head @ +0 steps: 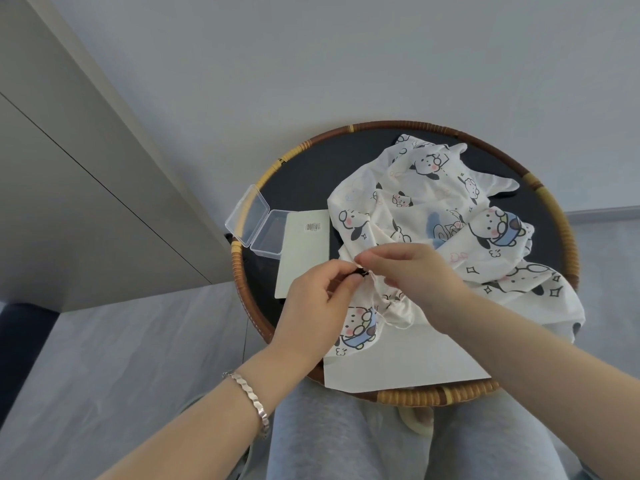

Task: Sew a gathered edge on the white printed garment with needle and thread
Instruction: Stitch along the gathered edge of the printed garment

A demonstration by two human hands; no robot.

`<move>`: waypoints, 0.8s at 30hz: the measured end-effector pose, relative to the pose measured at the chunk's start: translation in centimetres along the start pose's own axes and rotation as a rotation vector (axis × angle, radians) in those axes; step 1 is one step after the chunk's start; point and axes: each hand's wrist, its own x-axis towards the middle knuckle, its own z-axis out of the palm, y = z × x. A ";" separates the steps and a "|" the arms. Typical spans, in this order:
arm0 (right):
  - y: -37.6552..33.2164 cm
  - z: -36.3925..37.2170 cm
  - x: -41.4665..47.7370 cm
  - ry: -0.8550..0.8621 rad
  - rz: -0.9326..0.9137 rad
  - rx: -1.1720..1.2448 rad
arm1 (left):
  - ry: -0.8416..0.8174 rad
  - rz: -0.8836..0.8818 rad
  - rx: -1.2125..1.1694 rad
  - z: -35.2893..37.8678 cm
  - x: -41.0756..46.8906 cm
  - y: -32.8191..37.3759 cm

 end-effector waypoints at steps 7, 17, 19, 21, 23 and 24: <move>0.3 1.5 0.8 0.038 0.162 0.740 | 0.104 0.089 0.049 0.4 0.8 0.6; 2.2 -3.7 4.4 0.132 -0.212 -0.096 | 0.151 -0.369 -0.547 0.3 1.5 0.0; 3.4 -5.5 5.1 0.104 -0.406 -0.947 | 0.166 -0.417 -0.565 0.3 1.7 -0.4; 3.6 -7.0 5.6 0.095 -0.332 -1.476 | 0.158 -0.439 -0.553 0.3 1.8 -0.7; 3.0 -7.4 5.7 0.243 -0.210 -1.371 | 0.154 -0.457 -0.549 0.3 1.8 -0.8; 2.6 -7.4 5.7 0.280 -0.143 -1.192 | 0.147 -0.461 -0.548 0.4 1.8 -0.8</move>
